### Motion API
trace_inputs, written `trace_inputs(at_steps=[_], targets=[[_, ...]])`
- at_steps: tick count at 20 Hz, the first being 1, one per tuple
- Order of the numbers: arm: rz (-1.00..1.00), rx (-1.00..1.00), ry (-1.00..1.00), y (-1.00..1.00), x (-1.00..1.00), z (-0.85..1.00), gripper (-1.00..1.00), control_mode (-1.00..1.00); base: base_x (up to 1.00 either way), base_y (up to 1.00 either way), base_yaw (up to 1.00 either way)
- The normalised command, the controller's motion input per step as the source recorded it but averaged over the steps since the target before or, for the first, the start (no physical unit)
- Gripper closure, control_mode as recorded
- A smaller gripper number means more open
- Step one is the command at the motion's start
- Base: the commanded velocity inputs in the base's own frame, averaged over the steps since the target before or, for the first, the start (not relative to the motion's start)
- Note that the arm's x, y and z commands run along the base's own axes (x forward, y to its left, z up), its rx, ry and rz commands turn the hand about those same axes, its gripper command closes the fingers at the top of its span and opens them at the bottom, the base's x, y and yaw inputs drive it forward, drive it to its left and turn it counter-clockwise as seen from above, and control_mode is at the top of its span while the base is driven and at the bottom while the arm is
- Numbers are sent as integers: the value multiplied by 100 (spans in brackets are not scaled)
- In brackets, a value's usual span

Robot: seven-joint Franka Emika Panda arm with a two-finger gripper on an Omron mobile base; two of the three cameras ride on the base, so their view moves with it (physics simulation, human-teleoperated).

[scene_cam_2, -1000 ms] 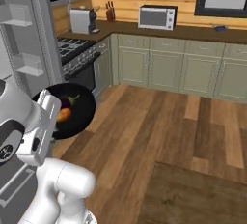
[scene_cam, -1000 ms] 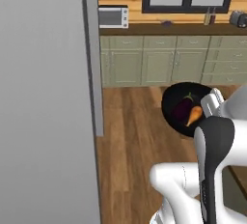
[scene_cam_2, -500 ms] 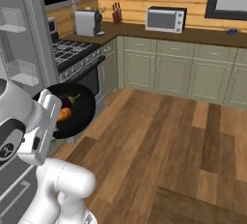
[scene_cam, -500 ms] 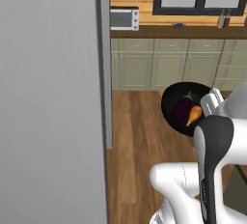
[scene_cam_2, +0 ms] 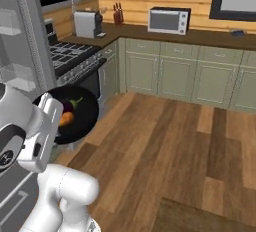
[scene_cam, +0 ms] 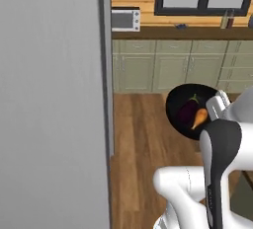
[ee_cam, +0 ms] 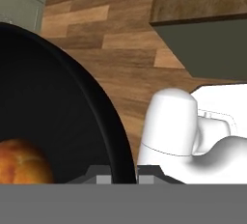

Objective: Pick the chicken drumstick and eggplant from their plates and place them in the bowl. Then put the bowl in the fridge.

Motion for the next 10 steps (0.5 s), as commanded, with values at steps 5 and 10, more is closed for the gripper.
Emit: trace_inputs(at_steps=[5,10], targets=[[0,0,0,0,0,0,100,100,100,-37,-35],[0,0,0,0,0,0,100,100,59,-5,-24]])
